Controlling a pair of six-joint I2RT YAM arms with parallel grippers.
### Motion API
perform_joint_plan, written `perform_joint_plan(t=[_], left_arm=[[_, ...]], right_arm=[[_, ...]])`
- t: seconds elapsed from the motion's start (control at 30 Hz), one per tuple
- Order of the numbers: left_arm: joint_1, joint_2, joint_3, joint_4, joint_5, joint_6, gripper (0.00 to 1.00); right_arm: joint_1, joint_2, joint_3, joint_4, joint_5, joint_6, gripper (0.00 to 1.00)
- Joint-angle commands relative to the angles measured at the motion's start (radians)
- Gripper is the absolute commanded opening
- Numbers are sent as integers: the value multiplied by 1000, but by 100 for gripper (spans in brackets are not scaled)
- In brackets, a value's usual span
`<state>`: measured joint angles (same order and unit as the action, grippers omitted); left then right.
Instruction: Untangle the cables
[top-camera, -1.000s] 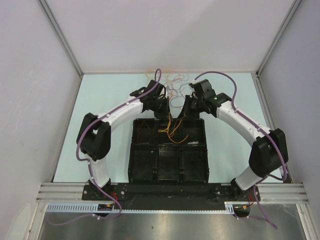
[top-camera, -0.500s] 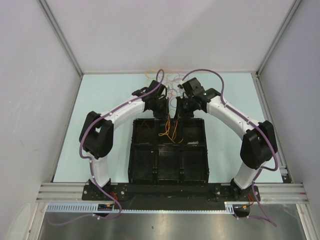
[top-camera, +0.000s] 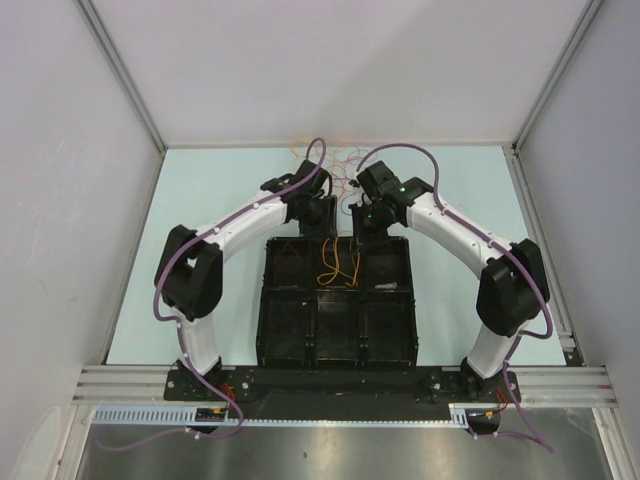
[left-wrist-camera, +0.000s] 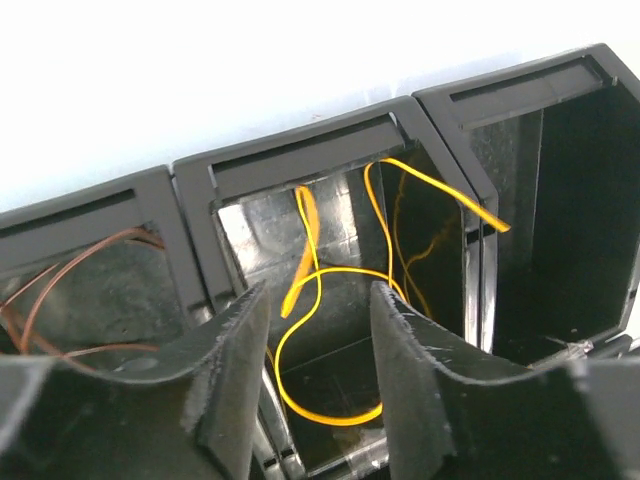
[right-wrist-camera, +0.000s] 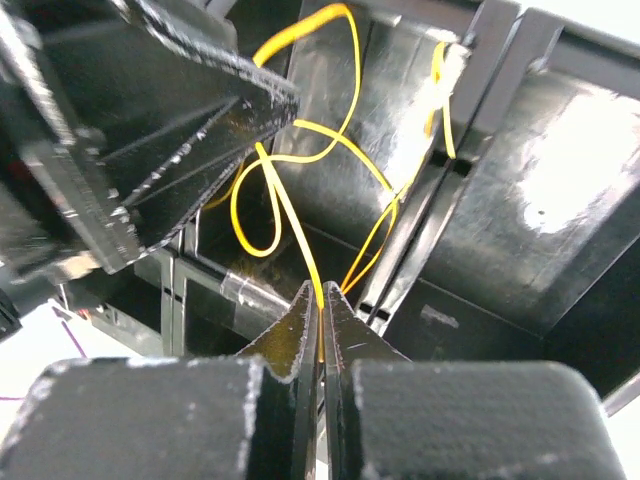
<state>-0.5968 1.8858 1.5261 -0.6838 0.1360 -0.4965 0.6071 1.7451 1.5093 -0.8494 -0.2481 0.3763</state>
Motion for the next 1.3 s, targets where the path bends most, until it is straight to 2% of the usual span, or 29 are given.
perform_joint_plan(t=[0.0, 0.27, 0.33, 0.37, 0.4, 0.5, 0.77, 0.97, 1.27], left_arm=[[-9, -91, 49, -34, -74, -14, 54], [-11, -116, 138, -154, -219, -40, 65], [-9, -122, 146, -160, -231, -40, 67], [-9, -122, 149, -161, -231, -42, 67], [-9, -123, 157, -163, -234, -42, 68], [-8, -114, 183, -181, -245, -42, 68], [28, -76, 267, -197, -248, -36, 68], [57, 4, 365, -212, -243, -25, 68], [133, 142, 512, -207, -211, 21, 66]], right_arm=[[22, 27, 3, -33, 12, -22, 0], [28, 59, 19, -49, -6, -30, 0], [28, 68, 32, -60, -5, -31, 8], [28, 68, 38, -71, -2, -31, 14], [28, 65, 46, -74, 0, -31, 26], [26, 51, 77, -88, -2, -34, 41], [19, 36, 251, -200, 1, -42, 59], [-21, -22, 312, -272, 21, -37, 61], [-102, -128, 213, -286, 26, -13, 62]])
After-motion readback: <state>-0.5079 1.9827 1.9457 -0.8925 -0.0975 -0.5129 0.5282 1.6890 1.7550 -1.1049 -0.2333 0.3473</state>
